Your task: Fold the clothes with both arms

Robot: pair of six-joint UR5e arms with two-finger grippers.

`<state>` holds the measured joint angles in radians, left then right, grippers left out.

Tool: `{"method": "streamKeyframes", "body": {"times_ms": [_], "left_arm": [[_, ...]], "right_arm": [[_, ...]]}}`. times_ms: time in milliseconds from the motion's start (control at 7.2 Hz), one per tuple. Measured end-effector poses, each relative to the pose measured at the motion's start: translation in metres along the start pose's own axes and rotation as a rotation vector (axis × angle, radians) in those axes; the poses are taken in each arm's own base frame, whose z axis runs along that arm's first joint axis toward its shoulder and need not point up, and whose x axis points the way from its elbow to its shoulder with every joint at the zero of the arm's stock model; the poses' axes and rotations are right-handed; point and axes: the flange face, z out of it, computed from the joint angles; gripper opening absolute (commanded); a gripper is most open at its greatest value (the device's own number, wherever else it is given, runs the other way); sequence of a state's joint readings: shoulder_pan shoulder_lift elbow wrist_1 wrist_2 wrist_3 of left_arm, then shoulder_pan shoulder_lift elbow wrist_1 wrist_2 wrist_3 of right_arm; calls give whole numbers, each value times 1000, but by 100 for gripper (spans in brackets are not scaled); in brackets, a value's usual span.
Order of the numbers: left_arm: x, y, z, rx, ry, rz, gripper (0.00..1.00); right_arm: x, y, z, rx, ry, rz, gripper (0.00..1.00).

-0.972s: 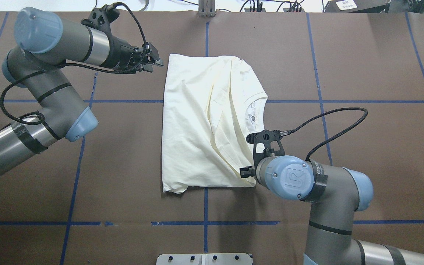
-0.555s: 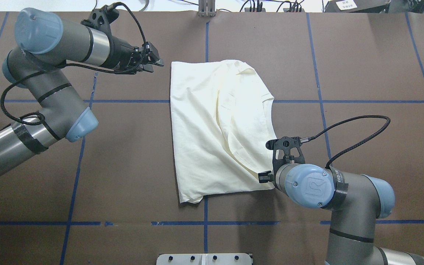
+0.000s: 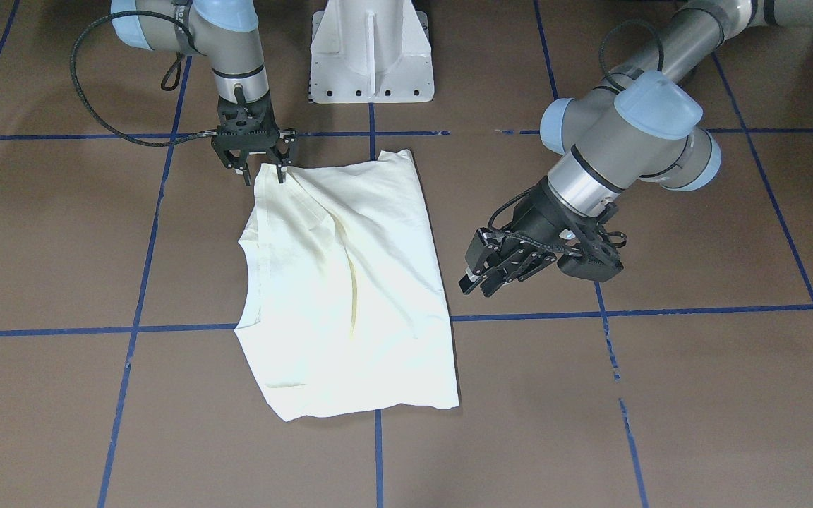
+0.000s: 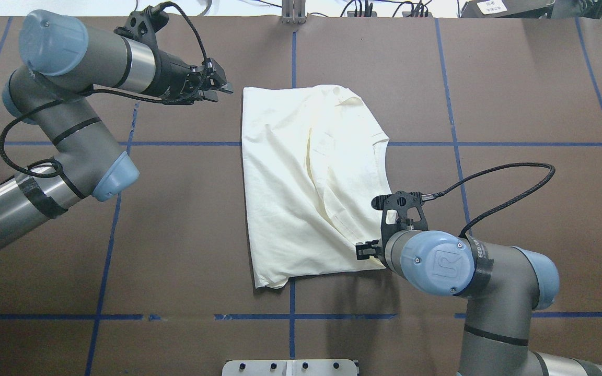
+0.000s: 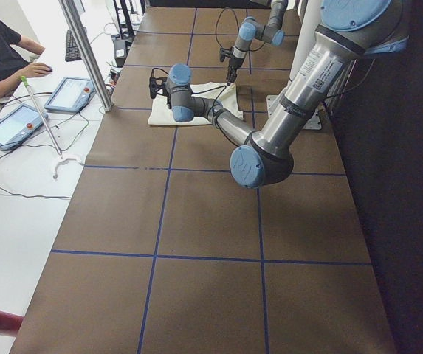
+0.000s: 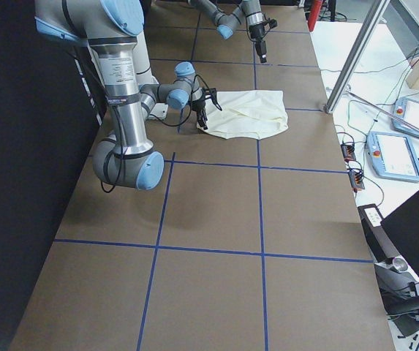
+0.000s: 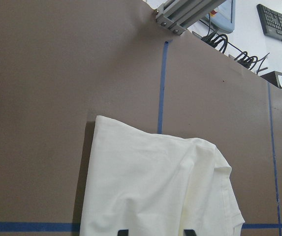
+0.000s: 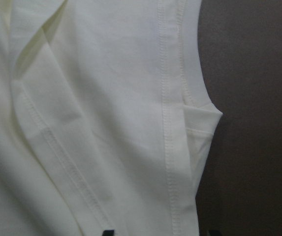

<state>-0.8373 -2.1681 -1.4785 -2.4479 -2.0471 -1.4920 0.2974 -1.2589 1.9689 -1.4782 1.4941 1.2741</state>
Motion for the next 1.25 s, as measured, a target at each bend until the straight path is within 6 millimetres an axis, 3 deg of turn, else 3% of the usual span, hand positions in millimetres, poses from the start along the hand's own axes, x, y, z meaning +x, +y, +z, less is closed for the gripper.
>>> {"method": "streamKeyframes", "body": {"times_ms": [278, 416, 694, 833, 1249], "left_arm": [[-1, 6, -13, 1, 14, 7, 47], [-3, 8, -17, 1, 16, 7, 47], [-8, 9, -18, 0, 11, 5, 47], [-9, 9, -18, 0, 10, 4, 47], [-10, 9, -17, 1, 8, 4, 47]], "right_arm": [[-18, -4, 0, 6, -12, 2, 28], [-20, -3, 0, 4, -14, -1, 21], [-20, 0, 2, 0, -11, -13, 19], [-20, 2, 3, -3, -9, -17, 0], [-16, -8, -4, 1, -19, -32, 0]]}}
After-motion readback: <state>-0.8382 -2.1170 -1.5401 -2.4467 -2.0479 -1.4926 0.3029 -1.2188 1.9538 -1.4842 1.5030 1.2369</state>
